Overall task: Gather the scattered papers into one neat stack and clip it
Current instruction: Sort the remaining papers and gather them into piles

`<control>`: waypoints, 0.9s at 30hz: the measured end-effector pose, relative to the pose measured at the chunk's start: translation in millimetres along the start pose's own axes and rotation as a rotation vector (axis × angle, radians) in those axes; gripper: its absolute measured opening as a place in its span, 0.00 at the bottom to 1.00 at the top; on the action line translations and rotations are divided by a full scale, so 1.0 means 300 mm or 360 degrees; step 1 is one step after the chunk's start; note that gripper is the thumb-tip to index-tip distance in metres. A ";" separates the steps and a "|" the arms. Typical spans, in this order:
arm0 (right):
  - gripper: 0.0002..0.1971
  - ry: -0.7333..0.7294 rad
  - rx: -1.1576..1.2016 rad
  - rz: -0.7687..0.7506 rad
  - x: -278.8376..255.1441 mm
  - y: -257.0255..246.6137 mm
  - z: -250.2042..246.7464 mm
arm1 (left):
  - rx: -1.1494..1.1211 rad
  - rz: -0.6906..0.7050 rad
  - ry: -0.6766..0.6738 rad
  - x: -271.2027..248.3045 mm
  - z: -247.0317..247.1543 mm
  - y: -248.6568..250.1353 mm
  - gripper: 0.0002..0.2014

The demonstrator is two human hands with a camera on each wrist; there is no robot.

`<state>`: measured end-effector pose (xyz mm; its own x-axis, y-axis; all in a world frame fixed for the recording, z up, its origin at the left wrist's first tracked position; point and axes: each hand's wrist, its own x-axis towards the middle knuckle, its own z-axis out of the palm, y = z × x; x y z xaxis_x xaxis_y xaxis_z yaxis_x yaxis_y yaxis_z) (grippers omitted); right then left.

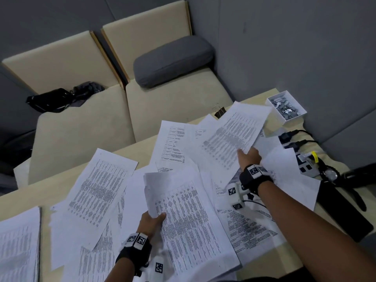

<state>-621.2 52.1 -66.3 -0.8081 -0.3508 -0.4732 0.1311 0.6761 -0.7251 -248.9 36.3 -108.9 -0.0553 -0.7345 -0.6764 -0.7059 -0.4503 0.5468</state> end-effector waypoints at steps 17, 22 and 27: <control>0.14 -0.0881 0.0167 -0.0572 -0.283 0.081 -0.105 | -0.0108 -0.0152 -0.0075 -0.016 -0.029 0.040 0.20; 0.24 -0.1037 -0.0592 -0.0404 -0.343 0.287 -0.006 | -0.0822 -0.0227 -0.0287 -0.076 -0.016 0.084 0.32; 0.31 -0.1255 -0.0771 -0.0325 -0.405 0.361 0.082 | -0.0876 -0.0159 -0.0239 -0.078 0.009 0.060 0.33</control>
<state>-494.6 152.2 -99.6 -0.1447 -0.7091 -0.6901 -0.3656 0.6864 -0.6287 -262.2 46.6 -84.5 -0.1350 -0.6127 -0.7787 -0.2439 -0.7411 0.6255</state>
